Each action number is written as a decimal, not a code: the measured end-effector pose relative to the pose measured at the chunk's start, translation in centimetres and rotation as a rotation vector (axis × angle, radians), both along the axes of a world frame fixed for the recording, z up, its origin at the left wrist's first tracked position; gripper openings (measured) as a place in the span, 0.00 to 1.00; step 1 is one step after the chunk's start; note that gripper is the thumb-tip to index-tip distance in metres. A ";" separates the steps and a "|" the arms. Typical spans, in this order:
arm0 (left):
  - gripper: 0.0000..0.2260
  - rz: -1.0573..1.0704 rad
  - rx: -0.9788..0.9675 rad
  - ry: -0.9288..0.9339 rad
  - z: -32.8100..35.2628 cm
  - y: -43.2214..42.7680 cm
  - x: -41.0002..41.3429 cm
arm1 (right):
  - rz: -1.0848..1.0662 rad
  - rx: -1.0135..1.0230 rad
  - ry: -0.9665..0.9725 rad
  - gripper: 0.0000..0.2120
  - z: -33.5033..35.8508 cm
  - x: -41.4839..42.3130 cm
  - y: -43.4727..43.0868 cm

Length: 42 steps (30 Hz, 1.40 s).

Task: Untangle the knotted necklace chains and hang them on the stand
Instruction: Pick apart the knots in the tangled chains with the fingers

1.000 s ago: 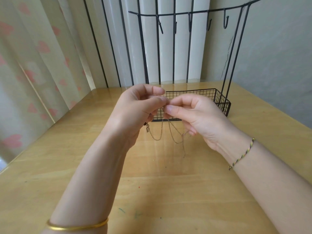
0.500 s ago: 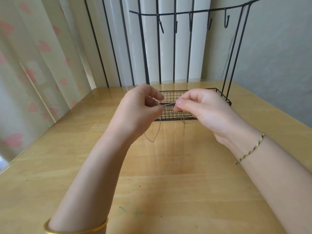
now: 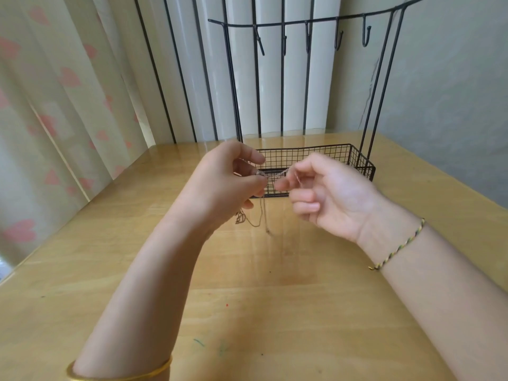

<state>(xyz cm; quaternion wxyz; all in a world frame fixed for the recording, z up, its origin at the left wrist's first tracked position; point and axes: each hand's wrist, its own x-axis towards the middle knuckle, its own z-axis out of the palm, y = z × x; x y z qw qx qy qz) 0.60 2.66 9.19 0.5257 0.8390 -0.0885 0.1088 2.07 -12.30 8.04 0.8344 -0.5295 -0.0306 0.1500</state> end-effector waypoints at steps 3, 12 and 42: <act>0.10 -0.014 -0.025 -0.009 0.0 0.1 0.0 | 0.037 -0.052 0.009 0.11 -0.2 0.1 -0.1; 0.11 -0.069 -0.010 -0.062 0.3 -0.1 -0.4 | 0.108 -0.260 -0.157 0.06 -0.4 -0.4 0.0; 0.09 -0.066 -0.028 -0.067 0.5 -0.1 -0.7 | -0.096 -0.448 -0.436 0.04 -0.6 -0.3 0.2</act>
